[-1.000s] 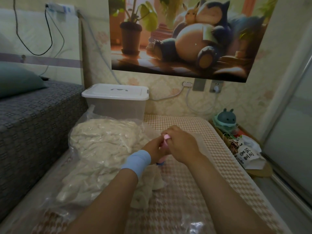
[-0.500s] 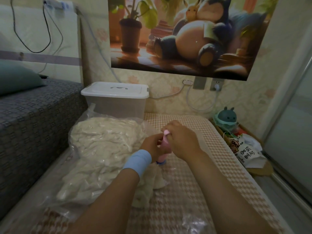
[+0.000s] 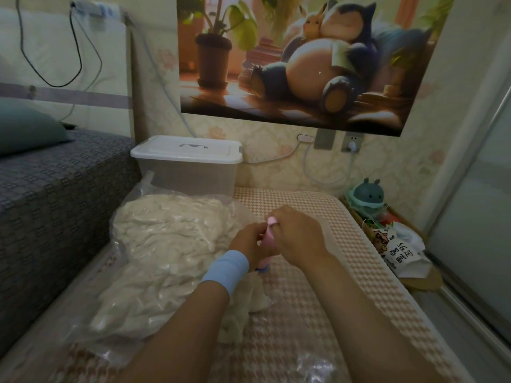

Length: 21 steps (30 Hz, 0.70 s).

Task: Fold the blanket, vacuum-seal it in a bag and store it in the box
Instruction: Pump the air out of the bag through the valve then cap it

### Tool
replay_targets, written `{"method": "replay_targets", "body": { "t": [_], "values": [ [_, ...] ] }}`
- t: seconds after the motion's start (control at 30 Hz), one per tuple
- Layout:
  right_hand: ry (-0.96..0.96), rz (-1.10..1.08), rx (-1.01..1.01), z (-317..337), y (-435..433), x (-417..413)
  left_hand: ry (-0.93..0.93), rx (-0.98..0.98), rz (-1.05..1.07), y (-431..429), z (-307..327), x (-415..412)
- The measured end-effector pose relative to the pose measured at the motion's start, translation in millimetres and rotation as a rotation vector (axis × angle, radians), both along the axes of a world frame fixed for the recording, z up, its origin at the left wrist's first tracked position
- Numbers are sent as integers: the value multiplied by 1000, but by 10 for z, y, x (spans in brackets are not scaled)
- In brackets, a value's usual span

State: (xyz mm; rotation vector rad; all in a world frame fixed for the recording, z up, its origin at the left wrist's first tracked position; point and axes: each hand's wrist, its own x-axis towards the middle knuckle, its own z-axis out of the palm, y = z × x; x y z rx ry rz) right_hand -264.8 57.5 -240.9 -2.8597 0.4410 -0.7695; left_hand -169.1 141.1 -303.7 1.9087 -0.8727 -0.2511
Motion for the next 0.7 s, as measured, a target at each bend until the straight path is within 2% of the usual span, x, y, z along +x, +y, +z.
{"method": "replay_targets", "body": {
  "t": [0.03,0.17,0.23,0.3,0.33,0.43,0.47,0.53,0.63,0.7],
  "values": [
    [-41,2,-26,90,-2,-15,6,-17,10,-4,6,-8],
    [-572,121,-274,685,105,-119,6,-51,-18,31,6,37],
    [-722,159,-299,734,155,-103,-13,-26,-25,47,-7,59],
    [-696,135,-240,512,148,-36,-12,-14,-22,38,-10,47],
    [-605,104,-189,314,108,13,-6,-13,-16,29,-8,36],
    [-164,30,-35,-218,-32,87,-11,23,-9,-5,1,-12],
    [-125,22,-15,-229,-50,80,-31,39,-5,-16,-3,-26],
    [-242,40,-74,1,-42,60,-44,23,15,-19,1,-20],
    [-580,113,-235,552,71,-47,-19,-26,-7,8,16,23],
    [-758,146,-273,707,109,-81,-34,3,-16,13,15,44]
  ]
}}
